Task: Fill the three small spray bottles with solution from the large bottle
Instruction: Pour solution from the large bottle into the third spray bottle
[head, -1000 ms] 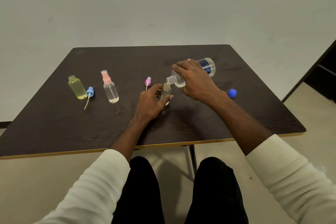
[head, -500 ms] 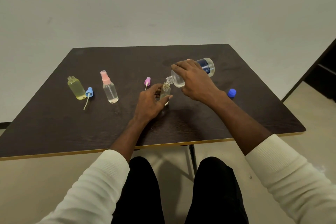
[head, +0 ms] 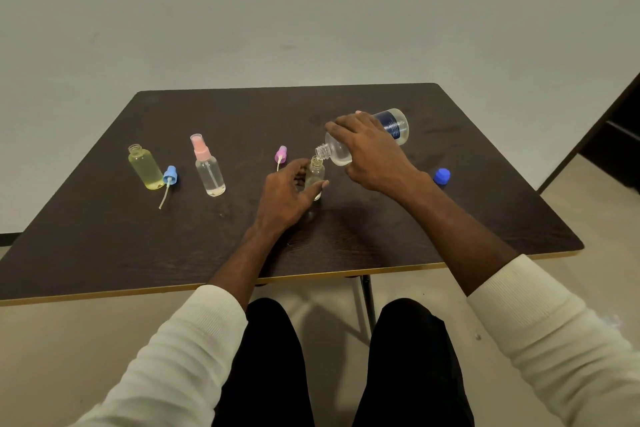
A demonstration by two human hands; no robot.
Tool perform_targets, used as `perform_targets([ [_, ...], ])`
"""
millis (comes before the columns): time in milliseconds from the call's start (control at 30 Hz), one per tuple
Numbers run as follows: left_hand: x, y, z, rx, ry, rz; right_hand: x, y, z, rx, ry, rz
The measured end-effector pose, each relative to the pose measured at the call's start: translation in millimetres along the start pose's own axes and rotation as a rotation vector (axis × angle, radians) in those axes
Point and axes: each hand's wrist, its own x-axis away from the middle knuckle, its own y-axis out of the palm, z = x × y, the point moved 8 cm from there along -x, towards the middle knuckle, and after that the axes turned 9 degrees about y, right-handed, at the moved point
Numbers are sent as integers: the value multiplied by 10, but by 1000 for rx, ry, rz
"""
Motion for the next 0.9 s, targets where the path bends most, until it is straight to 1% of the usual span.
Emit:
perform_targets([
  [900, 4, 17, -16, 6, 4, -10, 7, -17, -18, 18, -20, 4],
])
